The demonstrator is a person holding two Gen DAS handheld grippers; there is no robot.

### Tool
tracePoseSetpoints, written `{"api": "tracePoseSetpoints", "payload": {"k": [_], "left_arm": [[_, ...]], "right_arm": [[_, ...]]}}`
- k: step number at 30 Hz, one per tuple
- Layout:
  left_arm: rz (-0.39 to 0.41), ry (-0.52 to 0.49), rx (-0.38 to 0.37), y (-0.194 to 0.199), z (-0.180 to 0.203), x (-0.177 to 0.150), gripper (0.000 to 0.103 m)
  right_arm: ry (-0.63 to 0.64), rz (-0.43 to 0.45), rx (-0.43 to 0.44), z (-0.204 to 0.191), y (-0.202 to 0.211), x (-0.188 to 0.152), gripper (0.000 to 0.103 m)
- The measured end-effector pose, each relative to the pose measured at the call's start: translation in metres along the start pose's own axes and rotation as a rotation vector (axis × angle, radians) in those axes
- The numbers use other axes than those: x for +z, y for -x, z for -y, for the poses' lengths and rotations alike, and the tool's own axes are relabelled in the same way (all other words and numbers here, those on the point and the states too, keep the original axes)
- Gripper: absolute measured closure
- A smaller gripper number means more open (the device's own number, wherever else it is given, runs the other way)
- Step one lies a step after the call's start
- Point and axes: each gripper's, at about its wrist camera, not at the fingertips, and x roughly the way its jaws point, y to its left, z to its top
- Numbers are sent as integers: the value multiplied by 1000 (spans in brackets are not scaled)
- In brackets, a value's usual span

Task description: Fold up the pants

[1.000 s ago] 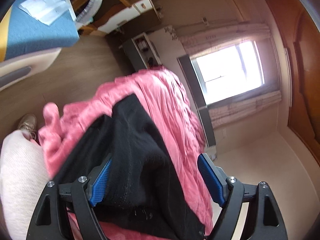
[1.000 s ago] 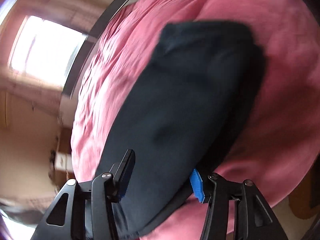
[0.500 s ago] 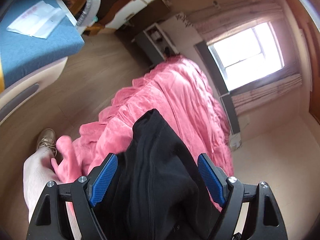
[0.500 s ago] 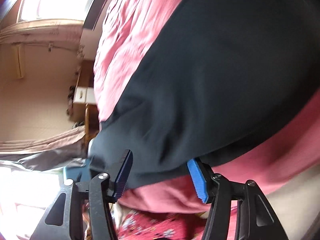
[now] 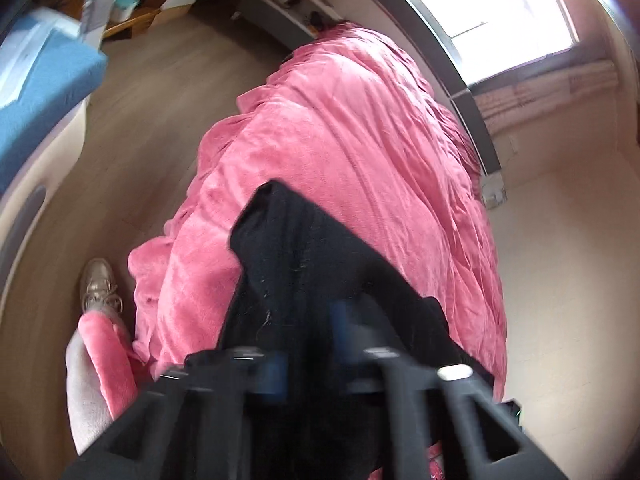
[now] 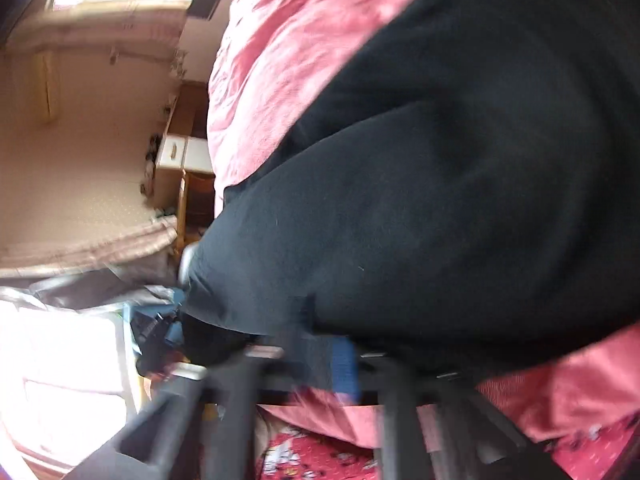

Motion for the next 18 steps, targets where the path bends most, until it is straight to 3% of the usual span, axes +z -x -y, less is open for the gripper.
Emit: {"api": "tracePoseSetpoints", "payload": {"k": [2, 5, 9, 13, 15, 18], "left_arm": [[45, -44, 8, 13, 15, 7, 101], [98, -96, -36, 36, 40, 21, 100], [189, -245, -93, 75, 94, 37, 100], [273, -377, -202, 109, 126, 34, 100], [311, -464, -219, 122, 130, 21, 100], [297, -520, -98, 108, 101, -3, 99]], "right_arm": [[36, 42, 3, -12, 8, 9, 96], [42, 131, 77, -27, 33, 24, 96], [74, 220, 117, -47, 64, 41, 96], [101, 287, 213, -57, 84, 39, 96], [147, 266, 212, -56, 86, 29, 96], [164, 127, 169, -30, 74, 10, 96]]}}
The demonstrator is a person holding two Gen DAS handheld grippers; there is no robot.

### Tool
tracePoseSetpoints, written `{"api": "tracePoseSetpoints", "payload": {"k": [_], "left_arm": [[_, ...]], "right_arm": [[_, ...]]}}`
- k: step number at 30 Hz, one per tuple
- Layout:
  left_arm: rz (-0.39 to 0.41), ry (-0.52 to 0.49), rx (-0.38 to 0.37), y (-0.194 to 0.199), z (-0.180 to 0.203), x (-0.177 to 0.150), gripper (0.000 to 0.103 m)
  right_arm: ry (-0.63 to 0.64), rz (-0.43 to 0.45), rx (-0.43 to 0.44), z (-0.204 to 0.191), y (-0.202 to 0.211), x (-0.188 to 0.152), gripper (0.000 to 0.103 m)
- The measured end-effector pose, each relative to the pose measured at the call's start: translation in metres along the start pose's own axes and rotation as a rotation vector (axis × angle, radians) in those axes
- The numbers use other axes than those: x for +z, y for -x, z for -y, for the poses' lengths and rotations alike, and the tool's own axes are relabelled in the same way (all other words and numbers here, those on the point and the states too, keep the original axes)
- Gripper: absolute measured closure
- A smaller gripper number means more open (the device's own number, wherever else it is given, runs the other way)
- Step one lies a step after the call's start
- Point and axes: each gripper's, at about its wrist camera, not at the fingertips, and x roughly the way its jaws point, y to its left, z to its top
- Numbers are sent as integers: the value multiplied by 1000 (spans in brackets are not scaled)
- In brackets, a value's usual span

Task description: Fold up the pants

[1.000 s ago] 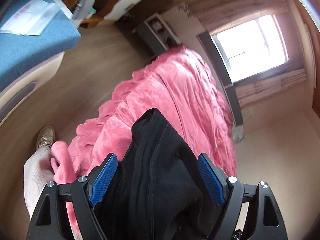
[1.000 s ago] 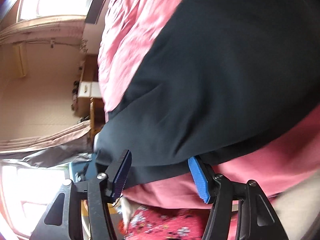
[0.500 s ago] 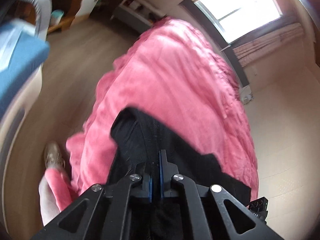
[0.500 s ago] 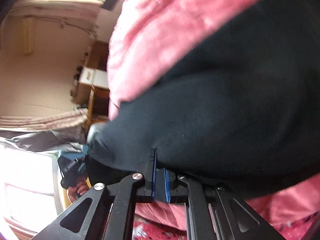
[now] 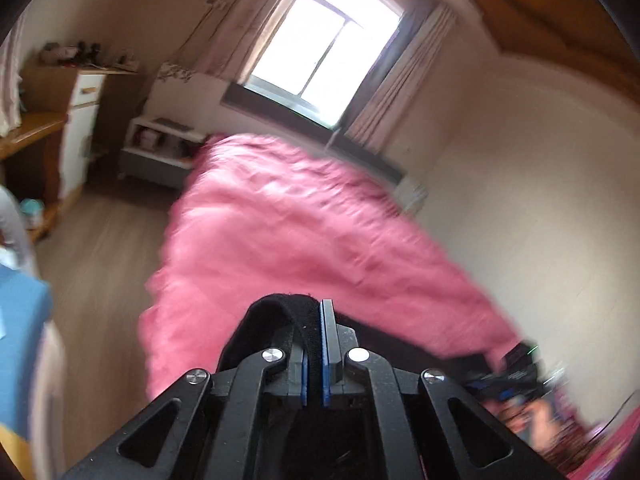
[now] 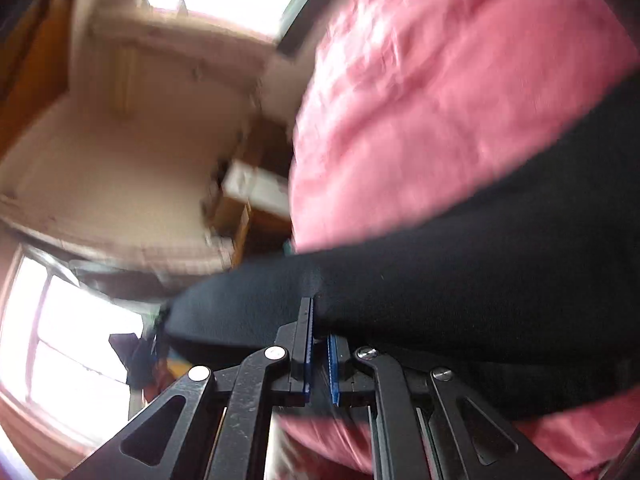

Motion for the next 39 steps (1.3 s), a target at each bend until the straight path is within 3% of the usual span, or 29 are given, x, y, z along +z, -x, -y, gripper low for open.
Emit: {"api": "tracePoseSetpoints", "payload": {"k": [5, 9, 13, 14, 16, 17, 20, 21, 22, 23, 24, 25, 30, 32, 33, 35, 37, 39], "left_arm": [[-139, 144, 130, -18, -64, -88, 99], [-95, 310, 65, 0, -89, -135, 99], [-84, 350, -2, 7, -84, -151, 99], [-84, 354, -12, 8, -82, -152, 98], [-71, 357, -4, 8, -79, -148, 83], [-67, 367, -1, 7, -80, -147, 67], [-83, 440, -27, -4, -88, -139, 63], [-108, 456, -13, -9, -91, -136, 66], [-121, 453, -9, -13, -91, -133, 84], [-123, 438, 7, -14, -90, -127, 95], [-127, 419, 31, -14, -89, -118, 100], [-113, 403, 35, -9, -88, -108, 100], [193, 298, -93, 58, -63, -37, 101], [238, 263, -72, 74, -58, -30, 101], [212, 272, -39, 74, -60, -33, 100], [137, 276, 19, 65, -65, -49, 91], [19, 281, 85, 48, -72, -77, 57], [-44, 308, 80, 37, -77, -97, 50]], "right_arm": [[-96, -196, -87, 45, -39, -49, 96], [-169, -217, -86, 69, -45, -63, 96], [-188, -212, -95, 75, -45, -56, 96], [-182, -213, -98, 73, -44, -55, 96], [-173, -218, -105, 70, -44, -54, 93], [-171, -217, -102, 68, -44, -52, 93], [-195, -215, -113, 72, -45, -52, 89], [-219, -211, -104, 73, -46, -52, 86], [-236, -202, -98, 75, -51, -52, 86], [-239, -200, -106, 75, -52, -51, 86], [-222, -204, -118, 73, -54, -49, 89], [-195, -200, -129, 67, -56, -48, 93], [-42, -95, -69, 30, -39, -31, 95], [-14, -115, -93, 30, -38, -30, 95], [-18, -135, -110, 34, -40, -32, 95], [-42, -168, -120, 44, -46, -37, 95], [-74, -182, -122, 53, -50, -42, 95], [-100, -183, -110, 58, -51, -44, 93]]}}
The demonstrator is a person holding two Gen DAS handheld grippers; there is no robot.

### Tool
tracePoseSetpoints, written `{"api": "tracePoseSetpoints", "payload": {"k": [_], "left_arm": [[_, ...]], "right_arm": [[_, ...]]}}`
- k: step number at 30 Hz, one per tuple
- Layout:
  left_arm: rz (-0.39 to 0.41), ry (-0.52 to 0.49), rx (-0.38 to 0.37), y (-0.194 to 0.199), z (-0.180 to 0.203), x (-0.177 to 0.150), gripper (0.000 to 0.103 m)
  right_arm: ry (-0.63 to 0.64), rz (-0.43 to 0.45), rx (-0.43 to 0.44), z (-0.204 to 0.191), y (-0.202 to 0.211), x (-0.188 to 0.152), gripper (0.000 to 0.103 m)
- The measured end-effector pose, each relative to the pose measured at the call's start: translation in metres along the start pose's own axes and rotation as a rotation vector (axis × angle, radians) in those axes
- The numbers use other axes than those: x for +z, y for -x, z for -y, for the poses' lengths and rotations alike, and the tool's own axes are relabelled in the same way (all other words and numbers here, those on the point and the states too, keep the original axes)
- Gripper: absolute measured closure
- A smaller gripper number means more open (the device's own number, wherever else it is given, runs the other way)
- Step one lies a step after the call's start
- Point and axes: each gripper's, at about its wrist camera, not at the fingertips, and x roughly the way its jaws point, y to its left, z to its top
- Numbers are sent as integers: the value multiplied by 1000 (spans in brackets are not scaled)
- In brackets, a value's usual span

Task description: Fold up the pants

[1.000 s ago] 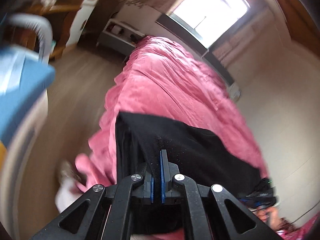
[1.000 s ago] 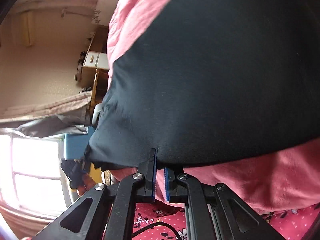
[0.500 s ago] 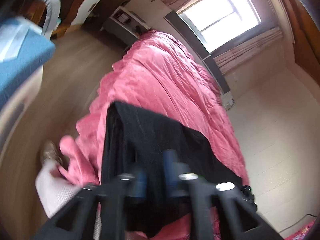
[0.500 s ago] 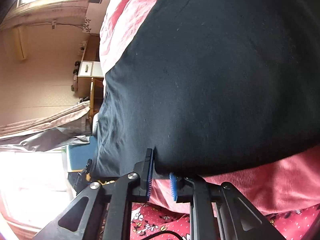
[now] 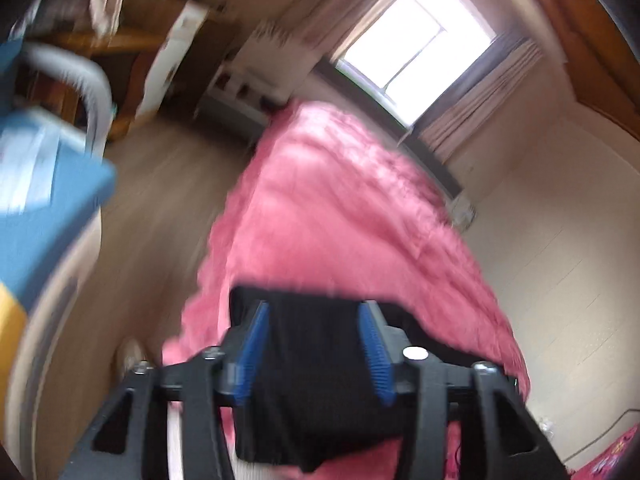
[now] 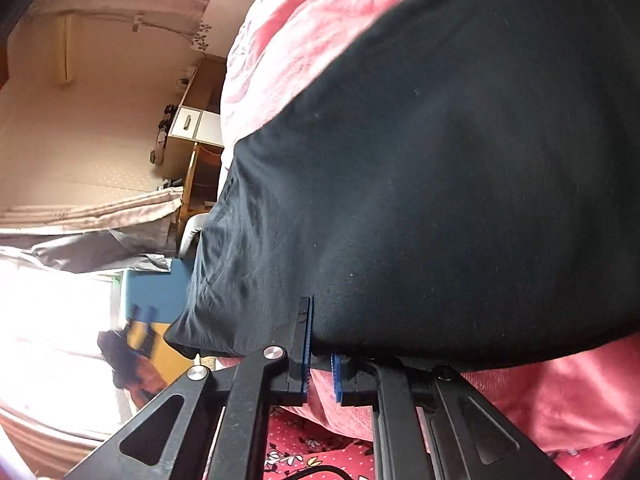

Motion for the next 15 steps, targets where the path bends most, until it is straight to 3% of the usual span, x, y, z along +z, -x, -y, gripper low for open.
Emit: {"api": "tracePoseSetpoints", "payload": {"k": [2, 6, 8, 9, 11, 12, 13, 15], "left_arm": [[-55, 25, 0, -11, -7, -15, 40], [-152, 147, -168, -24, -18, -35, 23], [-204, 163, -184, -35, -14, -40, 21], [-245, 151, -166, -44, -10, -41, 26], [-273, 112, -122, -54, -5, -40, 82], [-285, 82, -83, -59, 1, -36, 92], [-276, 40, -39, -61, 8, -27, 92], [-225, -61, -23, -61, 29, -2, 93]], "right_arm": [[-14, -6, 4, 2, -2, 2, 91], [-35, -7, 11, 6, -4, 3, 91], [-36, -10, 7, 7, -5, 3, 91], [-34, -11, 3, 5, -6, 2, 91], [-28, -12, -3, 7, -5, 2, 91], [-25, -13, -8, 6, -5, 2, 91], [-23, -13, -12, 5, -6, 3, 91], [-15, -10, -20, 2, -6, 3, 91]]}}
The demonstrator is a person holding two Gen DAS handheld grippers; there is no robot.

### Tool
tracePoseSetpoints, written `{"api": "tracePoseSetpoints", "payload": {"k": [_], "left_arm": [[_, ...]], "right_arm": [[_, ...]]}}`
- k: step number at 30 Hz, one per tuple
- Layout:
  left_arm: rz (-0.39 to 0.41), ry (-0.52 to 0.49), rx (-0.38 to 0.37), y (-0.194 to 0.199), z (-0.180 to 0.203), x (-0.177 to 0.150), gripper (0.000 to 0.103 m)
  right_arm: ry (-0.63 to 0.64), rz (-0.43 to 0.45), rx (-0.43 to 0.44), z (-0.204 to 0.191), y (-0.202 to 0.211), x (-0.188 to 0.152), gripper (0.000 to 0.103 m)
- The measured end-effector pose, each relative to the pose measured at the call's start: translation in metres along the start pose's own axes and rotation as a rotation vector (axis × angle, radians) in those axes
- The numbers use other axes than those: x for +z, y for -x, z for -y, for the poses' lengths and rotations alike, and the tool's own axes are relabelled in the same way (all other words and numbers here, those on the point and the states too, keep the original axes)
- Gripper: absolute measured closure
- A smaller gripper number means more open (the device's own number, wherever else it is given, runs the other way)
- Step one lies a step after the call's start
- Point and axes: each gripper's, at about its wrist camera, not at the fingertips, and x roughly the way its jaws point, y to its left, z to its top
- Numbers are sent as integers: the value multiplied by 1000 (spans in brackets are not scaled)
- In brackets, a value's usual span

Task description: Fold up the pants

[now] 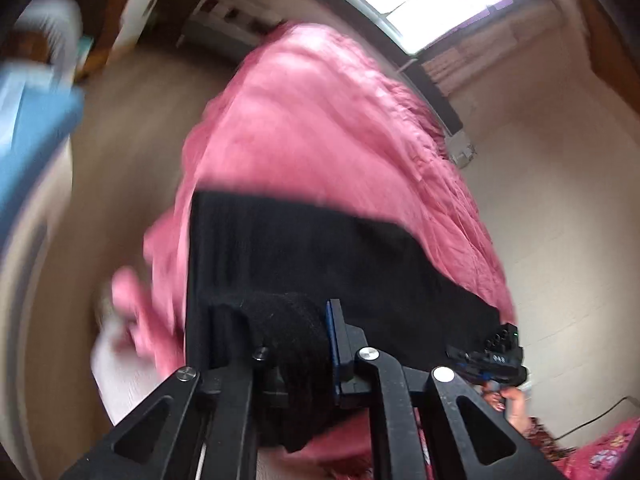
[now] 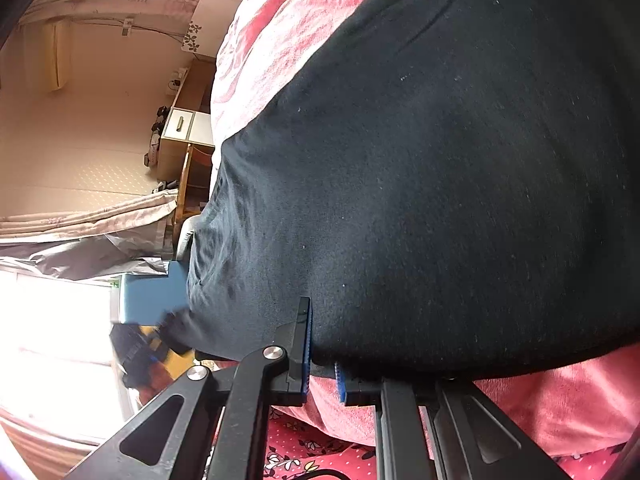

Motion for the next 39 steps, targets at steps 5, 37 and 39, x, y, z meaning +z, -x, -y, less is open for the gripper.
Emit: {"api": "tracePoseSetpoints", "payload": {"k": [5, 37, 39], "left_arm": [[206, -466, 48, 43, 100, 44, 93], [268, -180, 305, -4, 58, -26, 64], [228, -279, 338, -36, 88, -28, 64]], "right_arm": [[9, 15, 28, -7, 0, -1, 92], [208, 145, -245, -24, 68, 10, 79], [205, 153, -270, -21, 76, 14, 79]]}}
